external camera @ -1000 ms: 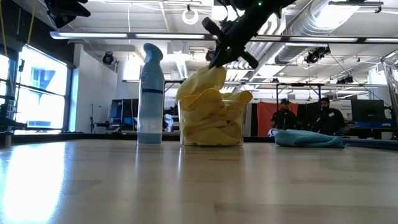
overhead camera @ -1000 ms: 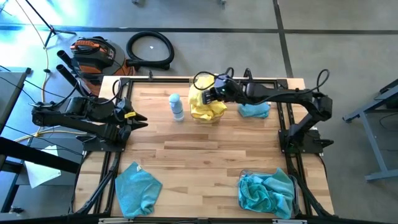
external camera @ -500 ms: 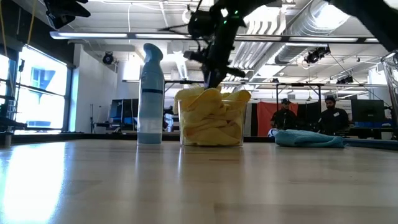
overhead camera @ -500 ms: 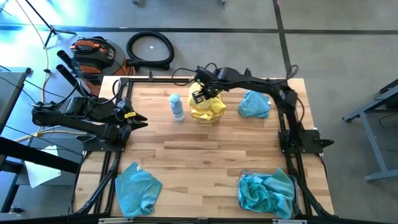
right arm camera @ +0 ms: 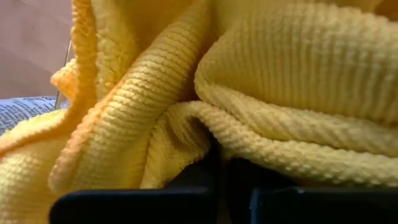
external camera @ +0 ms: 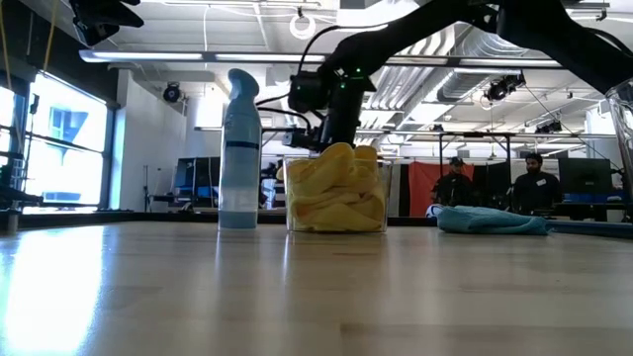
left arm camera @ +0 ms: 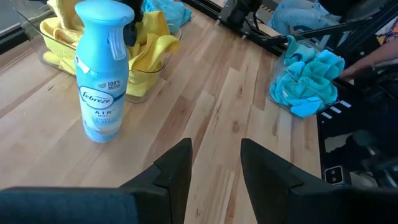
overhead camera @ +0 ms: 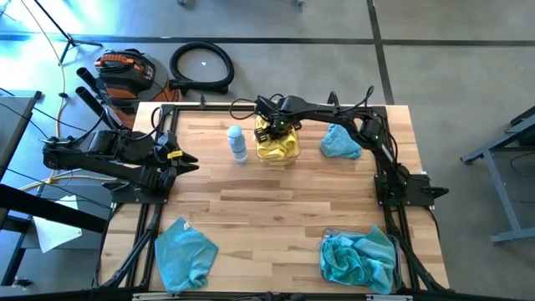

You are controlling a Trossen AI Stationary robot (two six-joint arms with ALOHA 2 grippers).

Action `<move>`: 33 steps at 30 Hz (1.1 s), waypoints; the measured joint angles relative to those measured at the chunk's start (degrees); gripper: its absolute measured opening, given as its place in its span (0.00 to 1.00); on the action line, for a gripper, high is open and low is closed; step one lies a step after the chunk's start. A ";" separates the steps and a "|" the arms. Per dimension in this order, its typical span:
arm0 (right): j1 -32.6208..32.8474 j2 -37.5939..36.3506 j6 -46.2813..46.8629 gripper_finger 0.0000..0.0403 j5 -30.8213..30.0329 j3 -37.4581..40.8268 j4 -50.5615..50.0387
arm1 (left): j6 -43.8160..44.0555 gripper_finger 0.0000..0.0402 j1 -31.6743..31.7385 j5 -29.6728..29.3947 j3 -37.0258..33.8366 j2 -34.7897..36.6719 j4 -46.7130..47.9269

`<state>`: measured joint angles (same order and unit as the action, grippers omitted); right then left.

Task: Sort microfiber towel by color & place in baskets
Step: Put the yellow towel into the top transparent bin, then put the blue towel into the bottom transparent bin

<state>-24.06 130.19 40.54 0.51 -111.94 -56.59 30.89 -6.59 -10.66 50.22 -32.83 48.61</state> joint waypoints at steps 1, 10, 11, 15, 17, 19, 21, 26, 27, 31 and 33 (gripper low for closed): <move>-0.01 0.04 0.02 0.03 0.04 0.00 0.13 | 0.00 0.31 0.00 0.00 0.00 0.00 0.01; -0.29 -0.65 0.79 0.28 1.28 0.11 1.46 | -0.02 0.31 0.00 0.00 0.00 -0.01 0.03; -0.32 -1.05 0.51 0.30 1.59 0.13 1.31 | -0.02 0.31 0.00 0.00 0.00 -0.01 0.06; -0.33 -3.95 0.01 0.35 1.52 0.24 0.60 | -0.12 0.31 0.00 0.00 0.00 0.01 0.08; -0.34 -5.76 -0.06 0.35 1.26 0.24 0.48 | -0.13 0.31 0.00 0.00 0.00 -0.01 0.10; -0.34 -7.65 -0.85 0.35 1.03 0.24 -0.10 | -0.26 0.31 0.00 0.00 0.00 0.00 0.12; -0.34 -9.60 -1.37 0.35 0.22 0.24 -0.80 | -0.30 0.31 0.00 0.00 0.00 0.01 0.14; 0.97 -14.68 -3.48 0.35 -4.29 0.26 -3.25 | -0.55 0.31 0.00 0.00 0.00 -0.01 0.21; 1.37 -15.76 -3.58 0.35 -5.31 0.26 -4.35 | -0.56 0.31 0.01 0.00 0.00 -0.01 0.21; 3.25 -19.21 -4.56 0.35 -12.56 0.35 -10.63 | -0.53 0.31 0.00 0.00 0.00 0.01 0.21; 3.95 -20.44 -4.57 0.35 -15.51 0.37 -14.21 | -0.52 0.31 0.00 0.00 0.00 0.01 0.21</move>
<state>-20.11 109.75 35.97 -14.99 -111.57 -70.80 30.37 -6.59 -10.66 50.22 -32.82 48.82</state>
